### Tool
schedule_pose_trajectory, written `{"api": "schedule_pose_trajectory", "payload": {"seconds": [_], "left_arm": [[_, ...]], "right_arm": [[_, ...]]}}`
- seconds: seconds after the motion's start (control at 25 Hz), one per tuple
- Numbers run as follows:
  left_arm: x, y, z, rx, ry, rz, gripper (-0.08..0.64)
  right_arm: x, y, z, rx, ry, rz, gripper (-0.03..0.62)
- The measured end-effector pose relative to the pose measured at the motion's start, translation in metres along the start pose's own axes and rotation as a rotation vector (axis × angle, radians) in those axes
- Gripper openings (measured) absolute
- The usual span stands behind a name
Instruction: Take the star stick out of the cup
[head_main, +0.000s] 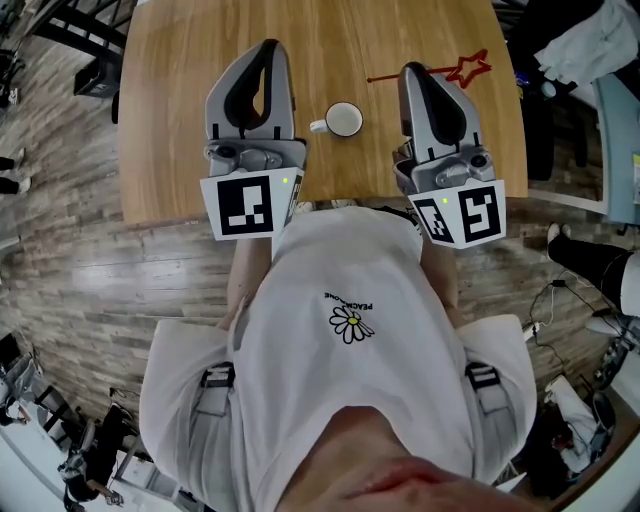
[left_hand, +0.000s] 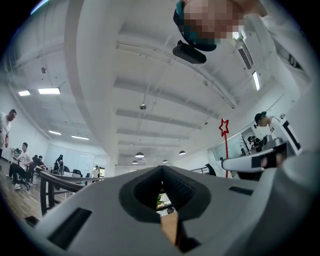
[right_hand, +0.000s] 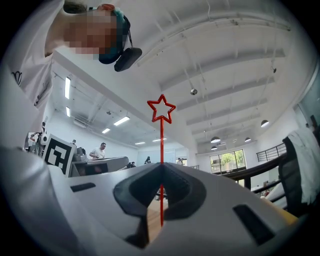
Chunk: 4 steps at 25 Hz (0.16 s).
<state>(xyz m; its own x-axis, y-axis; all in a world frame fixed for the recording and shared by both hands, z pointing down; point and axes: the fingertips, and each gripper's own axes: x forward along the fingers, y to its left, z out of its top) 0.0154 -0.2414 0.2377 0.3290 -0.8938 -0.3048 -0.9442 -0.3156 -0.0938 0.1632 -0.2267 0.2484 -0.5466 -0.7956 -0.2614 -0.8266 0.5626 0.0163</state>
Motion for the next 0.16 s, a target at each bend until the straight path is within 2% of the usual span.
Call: {"api": "schedule_pose_trajectory", "payload": {"seconds": [0.16], "left_arm": [[0.0045,0.0008,0.0045,-0.035,-0.016,0.012,0.017]], "right_arm": [[0.0023,-0.0007,-0.0023,-0.006,0.004,-0.001,0.009]]}}
